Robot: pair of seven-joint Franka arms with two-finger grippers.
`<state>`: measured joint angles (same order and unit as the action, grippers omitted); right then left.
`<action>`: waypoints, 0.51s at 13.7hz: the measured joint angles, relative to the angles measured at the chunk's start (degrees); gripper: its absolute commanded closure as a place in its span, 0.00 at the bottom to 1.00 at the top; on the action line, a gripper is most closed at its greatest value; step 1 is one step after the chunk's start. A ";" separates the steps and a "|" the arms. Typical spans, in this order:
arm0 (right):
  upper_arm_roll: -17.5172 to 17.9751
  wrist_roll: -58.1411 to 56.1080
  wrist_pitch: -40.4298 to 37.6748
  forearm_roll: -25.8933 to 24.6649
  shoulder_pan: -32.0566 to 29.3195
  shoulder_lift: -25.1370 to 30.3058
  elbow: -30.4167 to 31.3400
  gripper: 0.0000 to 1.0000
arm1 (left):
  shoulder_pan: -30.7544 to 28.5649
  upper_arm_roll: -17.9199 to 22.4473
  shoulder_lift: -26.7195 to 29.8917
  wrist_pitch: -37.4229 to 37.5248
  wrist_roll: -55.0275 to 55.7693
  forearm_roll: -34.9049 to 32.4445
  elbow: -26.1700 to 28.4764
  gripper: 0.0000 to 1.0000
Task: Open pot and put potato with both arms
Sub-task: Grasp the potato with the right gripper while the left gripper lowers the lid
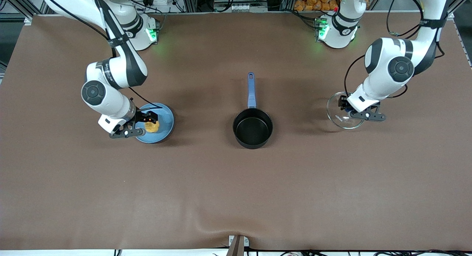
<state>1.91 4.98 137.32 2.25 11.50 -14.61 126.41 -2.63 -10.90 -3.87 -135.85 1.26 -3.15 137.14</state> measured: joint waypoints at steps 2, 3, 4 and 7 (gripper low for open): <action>-0.09 0.01 2.65 0.00 0.00 -1.56 1.31 0.00 | 0.00 0.06 -3.08 -3.58 -0.09 -0.43 0.07 1.00; -0.10 0.04 3.41 0.00 0.00 -2.38 1.54 0.00 | -0.01 0.11 -4.50 -4.81 -0.10 -0.60 0.07 1.00; -0.10 0.07 3.96 0.00 0.00 -3.11 1.68 0.00 | -0.01 0.17 -5.59 -5.55 -0.11 -0.65 0.07 1.00; -0.10 0.18 5.63 0.00 0.00 -4.60 1.93 0.00 | -0.01 0.21 -7.09 -6.72 -0.12 -0.68 0.00 0.13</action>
<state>1.81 5.16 142.95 2.26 11.51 -19.21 128.33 -2.64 -10.70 -10.96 -142.56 1.15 -3.83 137.14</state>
